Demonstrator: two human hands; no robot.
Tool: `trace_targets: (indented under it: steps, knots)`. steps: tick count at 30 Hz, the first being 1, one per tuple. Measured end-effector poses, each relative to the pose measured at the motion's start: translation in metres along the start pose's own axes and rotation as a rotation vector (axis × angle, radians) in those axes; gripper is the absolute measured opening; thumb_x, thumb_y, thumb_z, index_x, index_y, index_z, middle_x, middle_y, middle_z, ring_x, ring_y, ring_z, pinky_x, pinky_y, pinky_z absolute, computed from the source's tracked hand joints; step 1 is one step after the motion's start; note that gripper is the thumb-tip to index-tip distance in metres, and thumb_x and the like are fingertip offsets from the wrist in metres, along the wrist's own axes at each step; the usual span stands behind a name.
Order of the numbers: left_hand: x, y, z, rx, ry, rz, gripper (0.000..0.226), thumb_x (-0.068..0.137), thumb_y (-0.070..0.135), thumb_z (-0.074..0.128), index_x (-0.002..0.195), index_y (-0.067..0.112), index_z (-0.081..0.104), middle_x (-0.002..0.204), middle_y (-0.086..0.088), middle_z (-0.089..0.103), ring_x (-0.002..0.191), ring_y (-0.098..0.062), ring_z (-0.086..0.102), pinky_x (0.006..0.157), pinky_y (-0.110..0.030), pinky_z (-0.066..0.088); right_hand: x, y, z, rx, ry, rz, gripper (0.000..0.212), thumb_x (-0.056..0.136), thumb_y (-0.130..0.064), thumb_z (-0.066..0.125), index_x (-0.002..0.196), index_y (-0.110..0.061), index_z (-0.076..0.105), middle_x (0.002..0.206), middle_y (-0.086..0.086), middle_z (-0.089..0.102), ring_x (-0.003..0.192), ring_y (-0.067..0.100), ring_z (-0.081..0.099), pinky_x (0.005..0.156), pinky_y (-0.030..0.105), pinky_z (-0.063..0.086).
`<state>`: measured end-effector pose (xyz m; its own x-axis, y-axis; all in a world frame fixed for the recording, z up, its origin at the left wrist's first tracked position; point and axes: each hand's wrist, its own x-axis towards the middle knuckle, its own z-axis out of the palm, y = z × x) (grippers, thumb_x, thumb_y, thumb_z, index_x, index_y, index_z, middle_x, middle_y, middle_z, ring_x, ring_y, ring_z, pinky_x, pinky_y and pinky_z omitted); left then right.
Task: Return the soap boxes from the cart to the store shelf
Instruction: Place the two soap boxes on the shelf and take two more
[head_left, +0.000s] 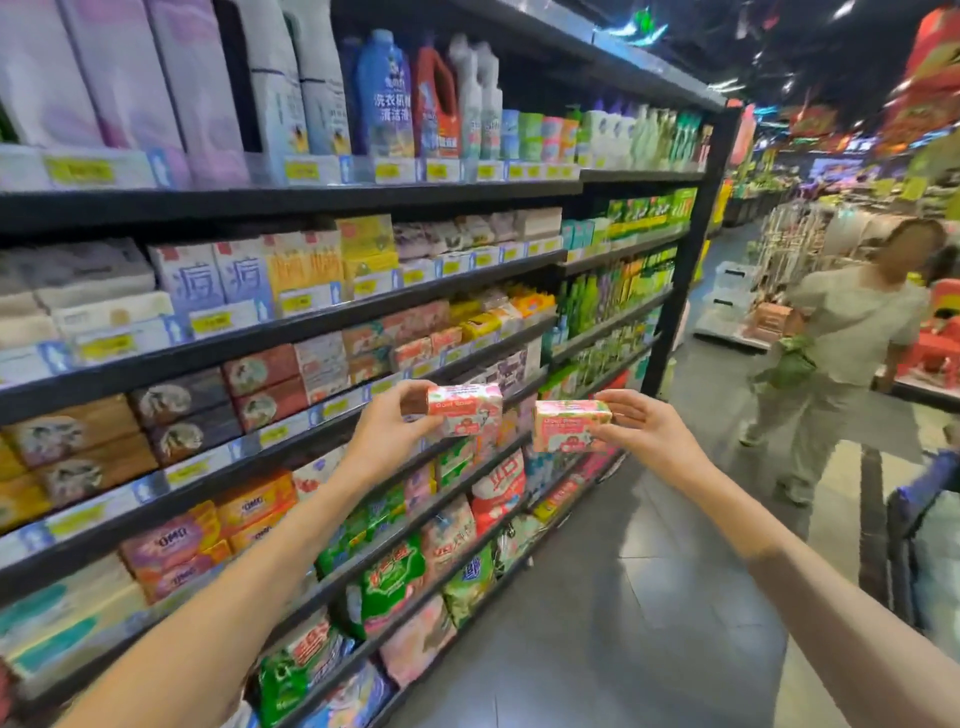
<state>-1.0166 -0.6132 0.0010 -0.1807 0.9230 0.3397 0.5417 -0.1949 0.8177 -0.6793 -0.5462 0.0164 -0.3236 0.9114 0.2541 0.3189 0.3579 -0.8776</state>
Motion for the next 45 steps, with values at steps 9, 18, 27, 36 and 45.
trace_targets:
  steps: [9,18,27,36,45]
  knots:
    - [0.096,-0.035,0.03,0.087,0.235,-0.174,0.036,0.089,0.018,0.076,0.123,0.025,0.063,0.115,0.013,0.067,0.104,0.001,0.063,0.084,-0.012,0.051,0.194,0.063,0.009,0.077,-0.228,-0.129,0.038,0.085,-0.01,0.077,0.12,-0.013,0.064,0.111,-0.002,0.073,0.102,0.008,0.07,0.088,0.02,0.055]
    - [0.17,-0.05,0.066,0.162,0.497,-0.353,0.039,0.09,0.018,0.075,0.126,0.025,0.062,0.118,0.01,0.068,0.109,-0.006,0.062,0.089,-0.022,0.049,0.346,0.094,0.026,0.099,-0.472,-0.228,0.036,0.086,-0.002,0.073,0.119,-0.011,0.062,0.102,-0.007,0.069,0.086,-0.012,0.066,0.071,0.005,0.049]
    - [0.243,-0.096,0.062,0.17,0.628,-0.473,0.048,0.088,0.02,0.078,0.132,0.013,0.061,0.123,0.001,0.069,0.115,-0.015,0.064,0.099,-0.032,0.05,0.434,0.117,0.065,0.091,-0.54,-0.268,0.044,0.085,-0.018,0.077,0.126,-0.017,0.061,0.114,-0.011,0.069,0.101,-0.009,0.064,0.08,0.006,0.049]
    - [0.279,-0.135,0.058,0.29,0.676,-0.543,0.041,0.094,0.033,0.07,0.123,0.005,0.063,0.115,-0.005,0.067,0.102,-0.021,0.062,0.084,-0.031,0.046,0.479,0.131,0.104,0.12,-0.49,-0.262,0.051,0.083,-0.029,0.079,0.13,-0.016,0.061,0.12,-0.009,0.067,0.108,-0.007,0.061,0.086,0.006,0.048]
    - [0.279,-0.146,0.084,0.389,0.885,-0.515,0.029,0.097,0.035,0.065,0.092,0.01,0.052,0.097,-0.007,0.063,0.087,-0.023,0.067,0.07,-0.043,0.057,0.493,0.129,0.134,0.144,-0.471,-0.233,0.044,0.085,-0.03,0.078,0.125,-0.025,0.06,0.118,-0.01,0.065,0.108,-0.002,0.061,0.098,0.033,0.053]
